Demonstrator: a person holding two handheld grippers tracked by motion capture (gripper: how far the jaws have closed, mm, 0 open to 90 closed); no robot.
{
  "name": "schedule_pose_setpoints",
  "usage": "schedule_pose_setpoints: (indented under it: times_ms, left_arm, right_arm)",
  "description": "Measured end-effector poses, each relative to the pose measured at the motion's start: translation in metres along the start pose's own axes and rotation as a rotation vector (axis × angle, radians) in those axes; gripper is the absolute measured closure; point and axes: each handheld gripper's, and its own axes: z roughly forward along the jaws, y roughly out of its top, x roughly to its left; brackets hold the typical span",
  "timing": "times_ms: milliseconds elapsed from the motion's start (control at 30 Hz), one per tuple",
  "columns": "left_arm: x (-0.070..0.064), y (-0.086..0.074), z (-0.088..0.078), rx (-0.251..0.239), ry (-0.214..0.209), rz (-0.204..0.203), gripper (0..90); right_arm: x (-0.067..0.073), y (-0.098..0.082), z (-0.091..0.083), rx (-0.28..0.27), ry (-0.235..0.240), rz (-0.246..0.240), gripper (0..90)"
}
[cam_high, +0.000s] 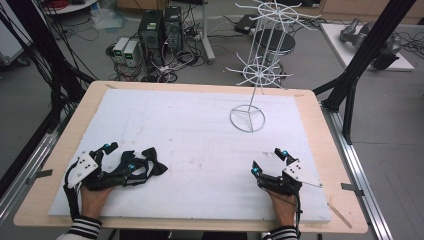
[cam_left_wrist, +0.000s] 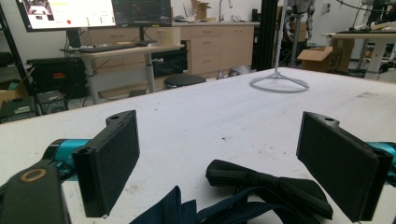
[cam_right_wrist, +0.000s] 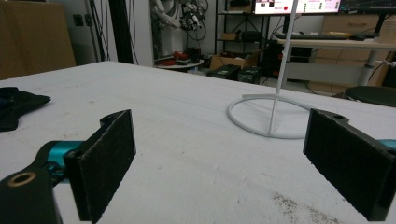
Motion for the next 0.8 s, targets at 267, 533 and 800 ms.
schedule_pose_setpoints:
  times_ms: [267, 533, 800]
  left_arm:
    - [-0.0004, -0.0005, -0.0009, -0.013, -0.006, 0.001, 13.7]
    - [0.001, -0.0003, -0.0006, -0.005, 0.0, -0.011, 13.7]
    - [0.001, -0.0005, -0.0012, -0.013, -0.003, -0.01, 13.7]
  right_arm:
    - [-0.0001, -0.0003, -0.0005, -0.006, -0.008, 0.002, 8.6]
    - [0.0012, -0.0004, -0.0008, -0.006, -0.01, -0.007, 8.6]
    - [0.0019, -0.0003, -0.0007, -0.007, -0.012, -0.013, 8.6]
